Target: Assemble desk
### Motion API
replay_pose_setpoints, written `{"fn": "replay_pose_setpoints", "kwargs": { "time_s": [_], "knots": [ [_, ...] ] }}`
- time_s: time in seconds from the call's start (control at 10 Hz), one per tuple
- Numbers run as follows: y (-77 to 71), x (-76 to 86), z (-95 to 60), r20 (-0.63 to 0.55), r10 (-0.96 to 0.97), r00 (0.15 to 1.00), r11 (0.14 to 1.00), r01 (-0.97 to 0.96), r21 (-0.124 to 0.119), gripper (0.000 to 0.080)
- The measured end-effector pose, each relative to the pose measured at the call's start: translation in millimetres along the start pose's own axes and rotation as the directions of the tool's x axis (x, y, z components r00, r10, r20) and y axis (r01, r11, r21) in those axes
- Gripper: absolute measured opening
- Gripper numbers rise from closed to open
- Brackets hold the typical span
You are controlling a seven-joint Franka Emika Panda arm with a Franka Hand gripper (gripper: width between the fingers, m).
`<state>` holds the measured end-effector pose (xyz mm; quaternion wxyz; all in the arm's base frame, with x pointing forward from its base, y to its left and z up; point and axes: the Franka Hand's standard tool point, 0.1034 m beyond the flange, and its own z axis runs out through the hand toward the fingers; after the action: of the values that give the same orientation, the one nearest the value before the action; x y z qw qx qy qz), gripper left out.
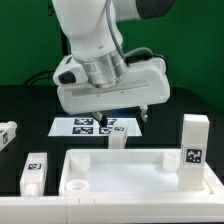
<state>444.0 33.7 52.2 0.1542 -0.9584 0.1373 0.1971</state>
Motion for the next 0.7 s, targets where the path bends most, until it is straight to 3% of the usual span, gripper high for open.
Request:
{"fn": "replay_pose_setpoints", "kwargs": {
  "time_s": [0.1, 0.2, 0.3, 0.4, 0.7],
  "knots": [
    [7.2, 0.4, -7.1, 0.144, 0.010, 0.990, 1.000, -0.009, -0.010, 0.0649],
    [10.5, 8.2, -9.2, 0.260, 0.063, 0.964, 0.997, -0.050, -0.056, 0.0649],
    [10.2, 12.2, -0.1, 0.362, 0.089, 0.928, 0.994, -0.061, -0.088, 0.0649],
    [11.8, 22.8, 4.2, 0.370, 0.060, 0.927, 0.996, -0.033, -0.078, 0.0649],
    [11.8, 21.9, 4.4, 0.375, 0.061, 0.925, 0.996, -0.034, -0.078, 0.0649]
  ]
}}
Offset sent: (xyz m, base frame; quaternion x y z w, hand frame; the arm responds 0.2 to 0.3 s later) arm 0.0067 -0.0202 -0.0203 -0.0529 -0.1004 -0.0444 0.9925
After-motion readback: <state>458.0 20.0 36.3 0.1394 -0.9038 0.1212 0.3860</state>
